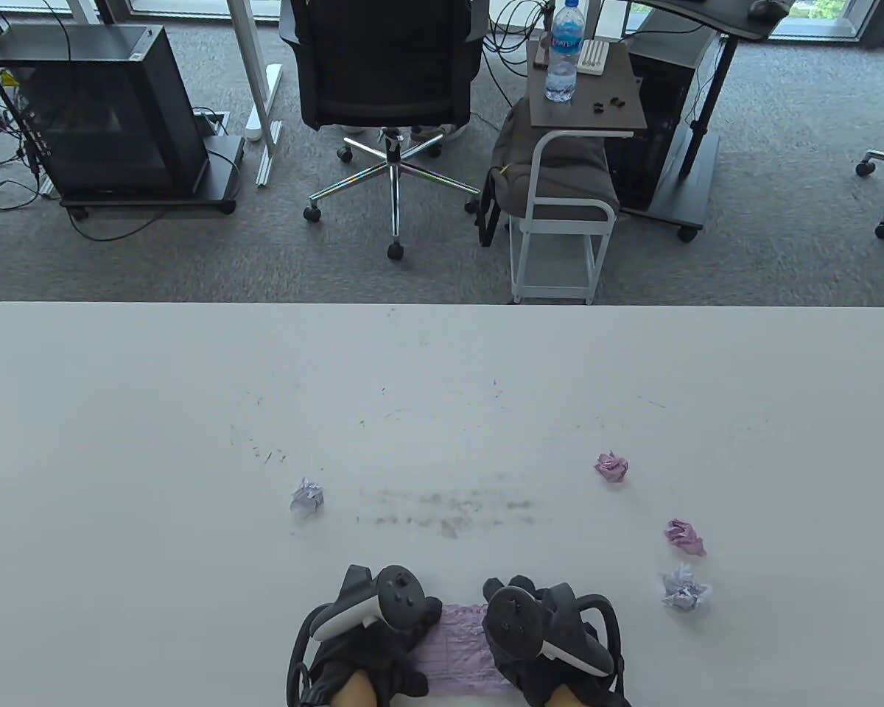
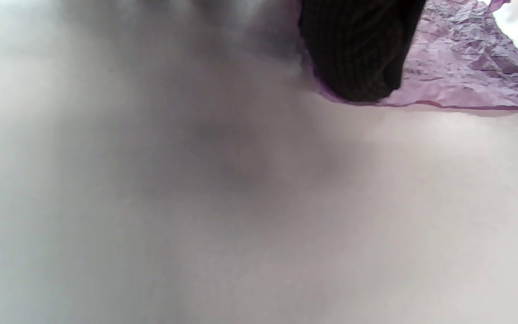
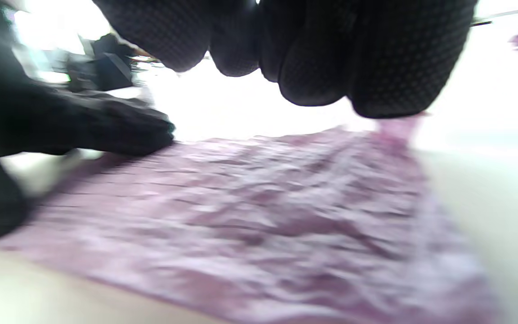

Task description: Flatten crumpled invoices and stack

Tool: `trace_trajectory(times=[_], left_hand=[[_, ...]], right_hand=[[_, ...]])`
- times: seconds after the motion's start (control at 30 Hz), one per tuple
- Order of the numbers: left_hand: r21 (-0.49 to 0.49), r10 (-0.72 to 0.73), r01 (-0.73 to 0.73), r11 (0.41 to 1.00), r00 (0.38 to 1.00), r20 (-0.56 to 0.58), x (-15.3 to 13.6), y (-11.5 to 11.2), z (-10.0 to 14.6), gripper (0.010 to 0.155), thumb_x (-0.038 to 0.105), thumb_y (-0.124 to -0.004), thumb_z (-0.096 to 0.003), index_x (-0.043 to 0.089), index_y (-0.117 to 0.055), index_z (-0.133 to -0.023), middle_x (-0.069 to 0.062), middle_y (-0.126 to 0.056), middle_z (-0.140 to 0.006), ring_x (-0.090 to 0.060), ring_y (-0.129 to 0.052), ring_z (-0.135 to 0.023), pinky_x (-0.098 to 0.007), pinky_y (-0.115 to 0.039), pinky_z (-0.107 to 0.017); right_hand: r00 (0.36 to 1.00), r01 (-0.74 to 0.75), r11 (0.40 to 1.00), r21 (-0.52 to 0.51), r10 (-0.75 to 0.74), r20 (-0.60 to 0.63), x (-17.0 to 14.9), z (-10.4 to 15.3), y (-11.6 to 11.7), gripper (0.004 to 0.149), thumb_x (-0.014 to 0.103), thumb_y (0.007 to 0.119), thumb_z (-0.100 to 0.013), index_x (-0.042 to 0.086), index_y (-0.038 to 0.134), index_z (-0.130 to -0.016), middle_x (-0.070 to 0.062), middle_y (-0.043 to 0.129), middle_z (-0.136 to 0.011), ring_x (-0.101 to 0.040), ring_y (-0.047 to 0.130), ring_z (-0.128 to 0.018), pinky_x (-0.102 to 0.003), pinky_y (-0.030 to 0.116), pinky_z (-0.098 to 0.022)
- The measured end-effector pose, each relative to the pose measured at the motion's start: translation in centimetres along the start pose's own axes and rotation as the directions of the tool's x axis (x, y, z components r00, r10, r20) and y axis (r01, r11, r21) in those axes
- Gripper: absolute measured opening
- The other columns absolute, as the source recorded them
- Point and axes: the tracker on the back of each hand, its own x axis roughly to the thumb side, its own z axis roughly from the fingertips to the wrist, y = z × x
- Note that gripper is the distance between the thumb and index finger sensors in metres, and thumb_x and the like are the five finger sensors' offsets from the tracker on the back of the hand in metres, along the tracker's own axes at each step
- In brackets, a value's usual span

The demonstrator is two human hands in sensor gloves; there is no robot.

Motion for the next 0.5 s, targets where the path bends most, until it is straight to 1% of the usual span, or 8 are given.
trace_trajectory(times=[0.03, 0.13, 0.23, 0.3, 0.33, 0.37, 0.43, 0.5], left_hand=[[0.001, 0.001, -0.001, 1.0, 1.0, 0.001, 0.0, 0.0, 0.0, 0.087, 0.037, -0.086, -0.0505, 0.037, -0.02, -0.108, -0.008, 0.014, -0.103, -0.053, 0.015, -0.091, -0.071, -0.014, -0.061], [0.006, -0.001, 0.001, 1.0, 1.0, 0.002, 0.0, 0.0, 0.0, 0.087, 0.037, -0.086, -0.0505, 0.037, -0.02, -0.108, -0.008, 0.014, -0.103, -0.053, 0.015, -0.091, -0.072, -0.015, -0.061], [0.006, -0.002, 0.002, 1.0, 1.0, 0.003, -0.1, 0.0, 0.0, 0.087, 0.037, -0.086, -0.0505, 0.037, -0.02, -0.108, -0.008, 0.014, -0.103, -0.053, 0.015, -0.091, -0.071, -0.015, -0.061], [0.005, -0.002, 0.001, 1.0, 1.0, 0.003, -0.1, 0.0, 0.0, 0.088, 0.037, -0.086, -0.0505, 0.037, -0.02, -0.108, -0.008, 0.014, -0.103, -0.053, 0.015, -0.091, -0.071, -0.014, -0.061], [0.005, -0.001, 0.001, 1.0, 1.0, 0.004, -0.1, 0.0, 0.0, 0.088, 0.037, -0.086, -0.0504, 0.037, -0.02, -0.108, -0.008, 0.014, -0.103, -0.053, 0.015, -0.091, -0.071, -0.014, -0.061], [0.006, 0.0, 0.0, 1.0, 1.0, 0.004, -0.1, 0.0, 0.0, 0.088, 0.037, -0.086, -0.0503, 0.037, -0.02, -0.108, -0.008, 0.014, -0.103, -0.053, 0.015, -0.091, -0.071, -0.014, -0.061], [0.008, 0.0, 0.0, 1.0, 1.0, 0.004, -0.1, 0.0, 0.0, 0.087, 0.037, -0.086, -0.0503, 0.037, -0.02, -0.108, -0.008, 0.014, -0.103, -0.053, 0.015, -0.091, -0.071, -0.014, -0.061], [0.009, 0.002, -0.002, 1.0, 1.0, 0.006, -0.2, 0.0, 0.0, 0.087, 0.037, -0.086, -0.0504, 0.037, -0.021, -0.108, -0.008, 0.014, -0.103, -0.053, 0.015, -0.091, -0.071, -0.014, -0.061]], right_hand=[[0.996, 0.035, 0.998, 0.045, -0.039, 0.086, 0.7, 0.0, 0.3, 0.047, 0.034, 0.072, -0.056, 0.014, 0.065, -0.097, -0.023, 0.063, -0.098, -0.038, 0.079, -0.074, -0.051, 0.083, -0.045], [0.964, 0.117, 0.973, 0.2, -0.16, 0.213, 2.4, -0.1, 1.6, 0.047, 0.036, 0.071, -0.057, 0.016, 0.063, -0.099, -0.026, 0.053, -0.105, -0.045, 0.069, -0.083, -0.057, 0.077, -0.05], [0.957, 0.012, 0.949, 0.315, -0.102, 0.271, 3.7, -0.5, 3.1, 0.048, 0.039, 0.071, -0.057, 0.018, 0.062, -0.1, -0.025, 0.048, -0.109, -0.047, 0.064, -0.087, -0.06, 0.074, -0.053], [0.966, -0.093, 0.924, 0.371, -0.006, 0.258, 4.2, -0.6, 3.7, 0.048, 0.04, 0.071, -0.057, 0.015, 0.065, -0.098, -0.021, 0.046, -0.11, -0.043, 0.056, -0.089, -0.057, 0.067, -0.056], [0.96, -0.13, 0.926, 0.354, 0.028, 0.279, 4.3, -0.6, 3.6, 0.048, 0.041, 0.07, -0.057, 0.017, 0.064, -0.098, -0.02, 0.047, -0.109, -0.042, 0.057, -0.089, -0.056, 0.068, -0.056], [0.962, -0.104, 0.935, 0.339, 0.008, 0.272, 4.3, -0.7, 3.5, 0.046, 0.042, 0.071, -0.057, 0.018, 0.068, -0.096, -0.019, 0.053, -0.107, -0.041, 0.061, -0.087, -0.055, 0.071, -0.055], [0.979, -0.02, 0.919, 0.393, -0.062, 0.196, 3.8, -0.8, 3.4, 0.042, 0.04, 0.071, -0.057, 0.016, 0.073, -0.091, -0.016, 0.058, -0.104, -0.04, 0.063, -0.084, -0.056, 0.068, -0.055], [0.988, 0.011, 0.911, 0.413, -0.075, 0.137, 3.1, -0.9, 3.0, 0.039, 0.04, 0.072, -0.057, 0.016, 0.077, -0.088, -0.013, 0.064, -0.099, -0.038, 0.068, -0.08, -0.056, 0.069, -0.054]])
